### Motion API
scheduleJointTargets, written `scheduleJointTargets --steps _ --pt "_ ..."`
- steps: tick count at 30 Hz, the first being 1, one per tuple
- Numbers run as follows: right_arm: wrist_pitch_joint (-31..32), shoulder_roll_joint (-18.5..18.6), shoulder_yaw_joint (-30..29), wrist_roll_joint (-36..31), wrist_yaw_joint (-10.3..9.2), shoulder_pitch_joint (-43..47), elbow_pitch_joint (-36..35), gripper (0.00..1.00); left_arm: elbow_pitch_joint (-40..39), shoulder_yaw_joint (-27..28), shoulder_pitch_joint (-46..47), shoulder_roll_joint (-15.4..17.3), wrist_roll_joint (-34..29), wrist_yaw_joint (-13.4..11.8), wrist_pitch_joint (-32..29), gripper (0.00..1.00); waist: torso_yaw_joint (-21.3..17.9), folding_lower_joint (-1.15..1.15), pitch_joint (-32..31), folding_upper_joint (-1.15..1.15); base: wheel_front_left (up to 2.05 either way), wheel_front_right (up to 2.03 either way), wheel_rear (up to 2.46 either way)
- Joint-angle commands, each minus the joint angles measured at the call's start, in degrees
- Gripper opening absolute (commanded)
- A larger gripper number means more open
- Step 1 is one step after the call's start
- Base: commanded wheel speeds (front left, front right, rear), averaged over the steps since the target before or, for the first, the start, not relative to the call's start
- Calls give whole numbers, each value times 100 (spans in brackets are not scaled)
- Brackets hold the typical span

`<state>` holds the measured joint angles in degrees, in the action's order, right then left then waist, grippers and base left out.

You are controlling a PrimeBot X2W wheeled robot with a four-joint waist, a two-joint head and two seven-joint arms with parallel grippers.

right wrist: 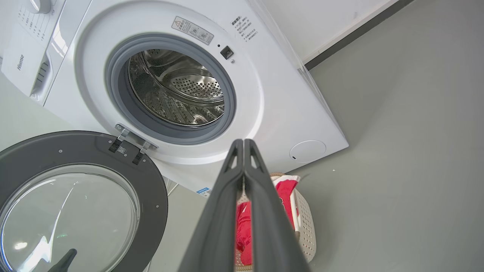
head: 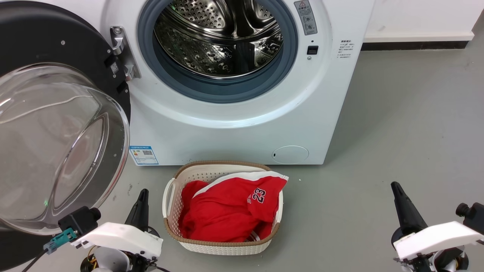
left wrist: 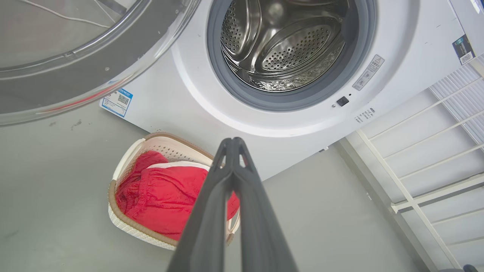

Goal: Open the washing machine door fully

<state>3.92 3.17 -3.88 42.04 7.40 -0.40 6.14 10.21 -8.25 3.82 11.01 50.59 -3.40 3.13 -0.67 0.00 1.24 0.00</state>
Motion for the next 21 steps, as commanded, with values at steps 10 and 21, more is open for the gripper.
scheduleJointTargets --steps 10,21 --pt "50 -5 -63 977 7 -246 96 0 12 300 175 -123 814 221 -165 0 8 0 -13 0 0 0 0" --pt "89 -9 -102 1722 8 -317 223 0 75 506 193 -239 1445 387 -302 0 17 0 -26 0 0 0 0"
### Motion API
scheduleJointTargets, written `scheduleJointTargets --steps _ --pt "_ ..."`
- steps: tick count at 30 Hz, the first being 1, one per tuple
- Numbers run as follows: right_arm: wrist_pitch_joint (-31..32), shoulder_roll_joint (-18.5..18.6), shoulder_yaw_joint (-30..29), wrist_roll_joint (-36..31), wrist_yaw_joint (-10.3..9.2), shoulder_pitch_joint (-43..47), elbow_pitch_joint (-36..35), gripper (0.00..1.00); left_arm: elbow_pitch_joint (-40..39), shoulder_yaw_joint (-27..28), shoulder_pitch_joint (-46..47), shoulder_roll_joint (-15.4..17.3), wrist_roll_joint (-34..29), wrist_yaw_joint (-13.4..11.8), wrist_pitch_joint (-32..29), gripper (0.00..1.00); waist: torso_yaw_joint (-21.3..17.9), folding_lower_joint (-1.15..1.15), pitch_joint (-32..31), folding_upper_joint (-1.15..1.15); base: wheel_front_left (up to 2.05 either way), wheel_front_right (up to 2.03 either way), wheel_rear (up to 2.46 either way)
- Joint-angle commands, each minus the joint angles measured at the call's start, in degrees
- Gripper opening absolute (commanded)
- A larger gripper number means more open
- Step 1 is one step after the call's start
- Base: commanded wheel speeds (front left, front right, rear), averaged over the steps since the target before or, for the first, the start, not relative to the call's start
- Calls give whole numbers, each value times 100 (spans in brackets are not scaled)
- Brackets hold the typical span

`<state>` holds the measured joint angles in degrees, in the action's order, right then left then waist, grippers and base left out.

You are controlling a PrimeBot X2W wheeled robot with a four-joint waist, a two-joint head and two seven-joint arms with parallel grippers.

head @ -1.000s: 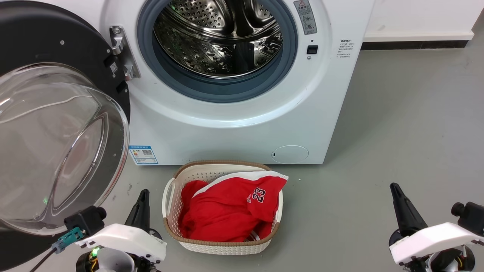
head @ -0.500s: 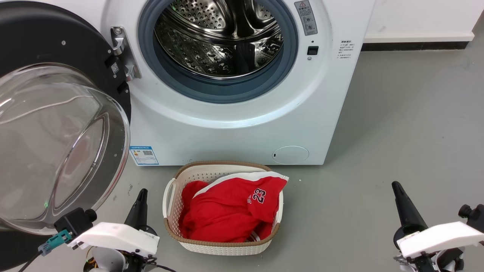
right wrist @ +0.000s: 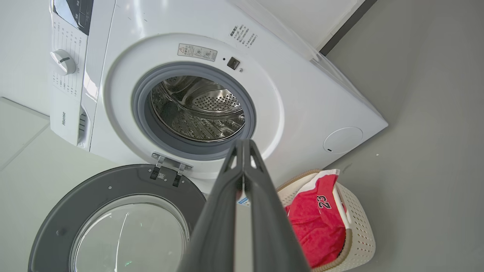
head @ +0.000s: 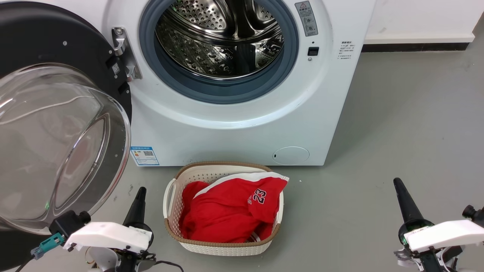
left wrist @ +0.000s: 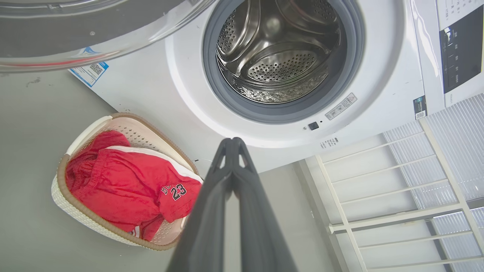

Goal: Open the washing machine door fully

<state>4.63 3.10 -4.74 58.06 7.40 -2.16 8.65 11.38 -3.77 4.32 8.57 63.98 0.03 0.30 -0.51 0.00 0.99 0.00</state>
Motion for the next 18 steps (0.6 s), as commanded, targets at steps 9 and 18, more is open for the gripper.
scheduleJointTargets --steps 9,18 --pt "43 -6 -46 678 9 -192 67 0 10 216 154 -88 570 165 -126 0 7 0 -11 0 0 0 0" --pt "75 -9 -71 1132 10 -235 146 0 50 348 165 -158 954 267 -213 0 13 0 -20 0 0 0 0"
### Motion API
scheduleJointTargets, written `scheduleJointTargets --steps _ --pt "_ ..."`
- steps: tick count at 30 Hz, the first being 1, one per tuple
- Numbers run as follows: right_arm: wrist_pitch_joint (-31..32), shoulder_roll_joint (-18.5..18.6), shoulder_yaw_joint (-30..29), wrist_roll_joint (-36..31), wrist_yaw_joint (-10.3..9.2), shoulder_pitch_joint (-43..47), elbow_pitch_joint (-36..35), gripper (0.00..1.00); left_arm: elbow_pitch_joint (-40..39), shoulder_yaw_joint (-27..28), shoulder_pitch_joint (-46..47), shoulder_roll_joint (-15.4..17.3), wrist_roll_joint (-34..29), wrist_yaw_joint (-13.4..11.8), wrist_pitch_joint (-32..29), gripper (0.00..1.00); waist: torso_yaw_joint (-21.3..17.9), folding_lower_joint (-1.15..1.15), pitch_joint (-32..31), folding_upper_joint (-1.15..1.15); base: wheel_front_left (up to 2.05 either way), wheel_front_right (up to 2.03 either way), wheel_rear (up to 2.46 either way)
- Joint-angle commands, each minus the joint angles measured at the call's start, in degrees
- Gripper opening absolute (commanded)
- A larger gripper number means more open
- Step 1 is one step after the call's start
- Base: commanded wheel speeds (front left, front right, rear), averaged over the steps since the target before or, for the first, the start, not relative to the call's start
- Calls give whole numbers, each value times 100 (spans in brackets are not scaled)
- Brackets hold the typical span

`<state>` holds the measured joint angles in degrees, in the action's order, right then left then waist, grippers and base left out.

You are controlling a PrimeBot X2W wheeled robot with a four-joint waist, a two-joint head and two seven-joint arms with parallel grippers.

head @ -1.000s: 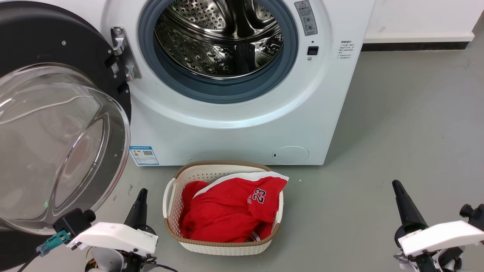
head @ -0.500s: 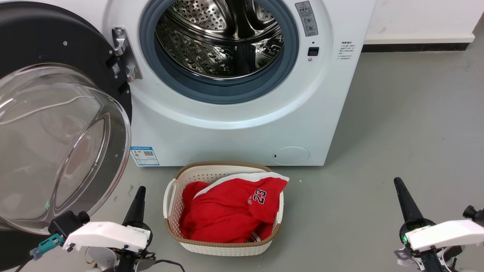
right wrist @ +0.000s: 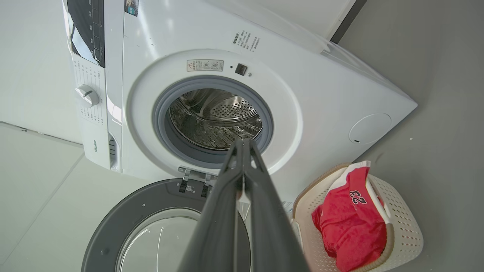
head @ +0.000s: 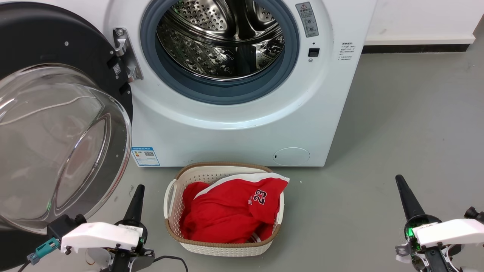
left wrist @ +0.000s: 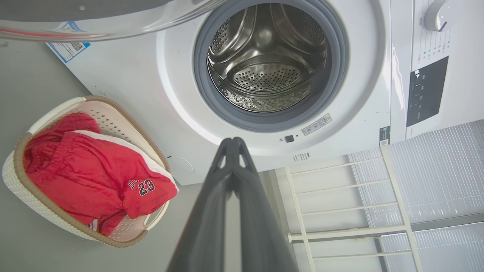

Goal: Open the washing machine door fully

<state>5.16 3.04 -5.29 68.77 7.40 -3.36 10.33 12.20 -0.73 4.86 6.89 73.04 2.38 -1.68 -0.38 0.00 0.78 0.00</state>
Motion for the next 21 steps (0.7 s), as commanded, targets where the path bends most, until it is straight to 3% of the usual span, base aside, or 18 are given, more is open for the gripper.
scheduleJointTargets --steps 1,21 --pt "27 -3 -19 116 10 -119 -13 0 -26 59 112 0 95 39 -23 0 1 0 -1 0 0 0 0" --pt "75 -12 -69 1119 13 -214 163 0 70 346 137 -168 937 265 -221 0 16 0 -24 0 0 0 0"
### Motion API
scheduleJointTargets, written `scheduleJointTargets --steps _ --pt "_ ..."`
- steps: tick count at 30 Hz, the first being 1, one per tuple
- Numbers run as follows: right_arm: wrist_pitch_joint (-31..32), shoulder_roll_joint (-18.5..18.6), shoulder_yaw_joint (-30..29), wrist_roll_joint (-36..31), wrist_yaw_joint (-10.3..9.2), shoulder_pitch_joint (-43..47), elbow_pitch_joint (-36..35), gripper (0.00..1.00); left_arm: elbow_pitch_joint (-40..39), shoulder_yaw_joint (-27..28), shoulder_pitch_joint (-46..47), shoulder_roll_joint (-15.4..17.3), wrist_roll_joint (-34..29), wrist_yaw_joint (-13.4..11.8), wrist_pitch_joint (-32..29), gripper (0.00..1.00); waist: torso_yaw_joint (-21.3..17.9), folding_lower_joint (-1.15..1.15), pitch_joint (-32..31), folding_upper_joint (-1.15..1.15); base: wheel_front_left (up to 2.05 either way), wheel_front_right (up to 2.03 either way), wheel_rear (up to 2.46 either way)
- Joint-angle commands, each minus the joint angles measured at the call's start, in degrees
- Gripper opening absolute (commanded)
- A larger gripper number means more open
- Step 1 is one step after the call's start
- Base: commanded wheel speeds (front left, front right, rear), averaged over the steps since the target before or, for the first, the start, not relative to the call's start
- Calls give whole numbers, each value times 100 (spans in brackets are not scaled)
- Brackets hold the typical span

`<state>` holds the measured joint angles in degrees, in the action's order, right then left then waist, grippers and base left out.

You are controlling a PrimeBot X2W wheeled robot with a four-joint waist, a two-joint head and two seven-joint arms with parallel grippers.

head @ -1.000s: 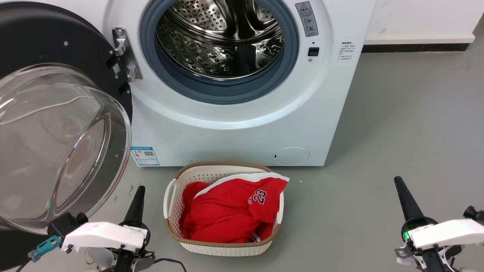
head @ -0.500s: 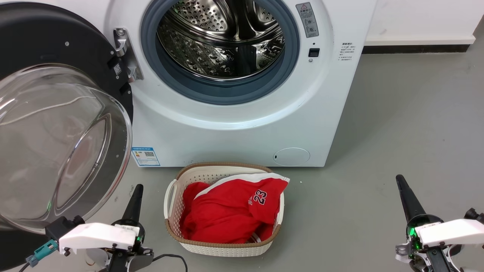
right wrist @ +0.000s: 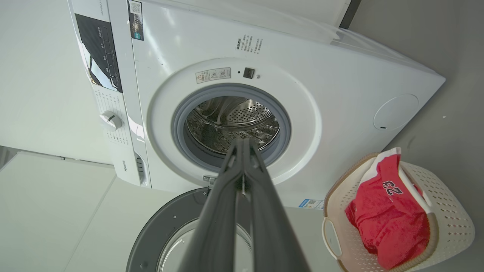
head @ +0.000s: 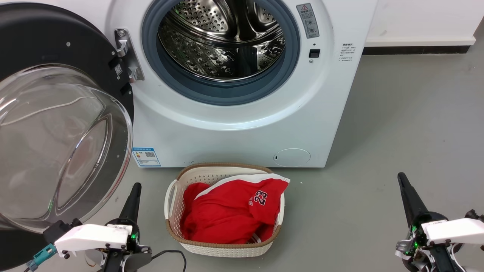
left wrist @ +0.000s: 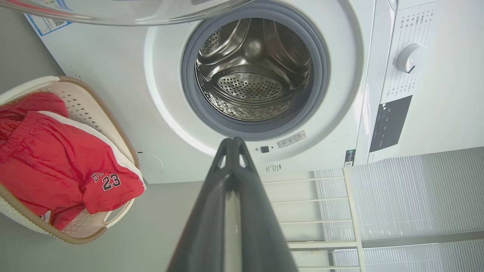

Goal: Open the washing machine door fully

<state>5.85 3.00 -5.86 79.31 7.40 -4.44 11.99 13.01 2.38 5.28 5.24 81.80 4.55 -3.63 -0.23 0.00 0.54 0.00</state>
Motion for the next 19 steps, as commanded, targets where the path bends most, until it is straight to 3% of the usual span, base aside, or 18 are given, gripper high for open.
scheduleJointTargets --steps 1,19 --pt "7 -9 -14 112 13 -111 5 0 -7 48 97 -10 97 63 -34 0 1 0 -1 0 0 0 0" --pt "54 -16 -53 886 15 -172 143 0 70 273 110 -142 741 222 -181 0 14 0 -22 0 0 0 0"
